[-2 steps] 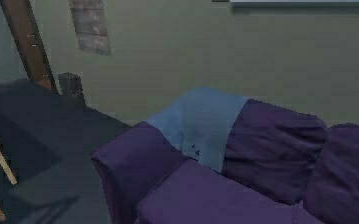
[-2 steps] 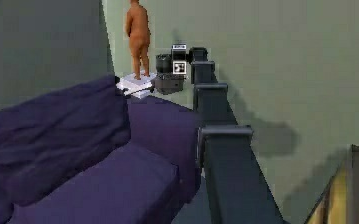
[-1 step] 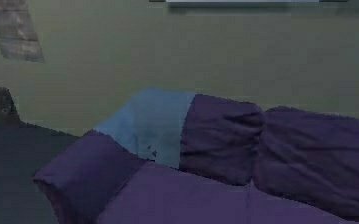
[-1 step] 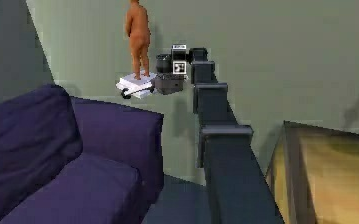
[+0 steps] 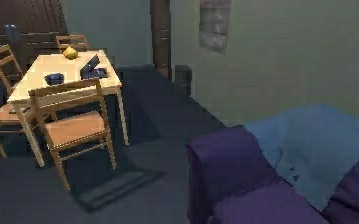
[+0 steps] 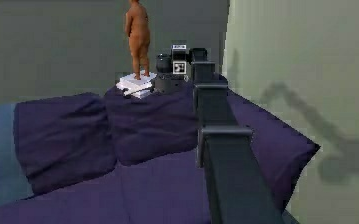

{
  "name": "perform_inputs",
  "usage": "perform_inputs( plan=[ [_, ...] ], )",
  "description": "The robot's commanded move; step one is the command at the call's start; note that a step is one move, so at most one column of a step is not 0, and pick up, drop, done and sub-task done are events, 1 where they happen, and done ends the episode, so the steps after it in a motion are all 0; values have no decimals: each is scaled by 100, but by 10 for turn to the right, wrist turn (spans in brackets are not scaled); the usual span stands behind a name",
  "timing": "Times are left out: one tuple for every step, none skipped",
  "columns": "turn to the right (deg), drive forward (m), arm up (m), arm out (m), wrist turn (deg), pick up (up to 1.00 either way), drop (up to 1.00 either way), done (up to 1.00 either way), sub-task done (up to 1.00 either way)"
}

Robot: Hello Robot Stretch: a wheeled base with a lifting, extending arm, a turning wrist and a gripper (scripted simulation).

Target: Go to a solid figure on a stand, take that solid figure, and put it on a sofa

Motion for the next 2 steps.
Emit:
perform_inputs(
  plan=[
    [-450, 0, 0, 0, 0, 0, 0, 0, 0],
    [-390, 0, 0, 0, 0, 0, 0, 0, 0]
  ],
)
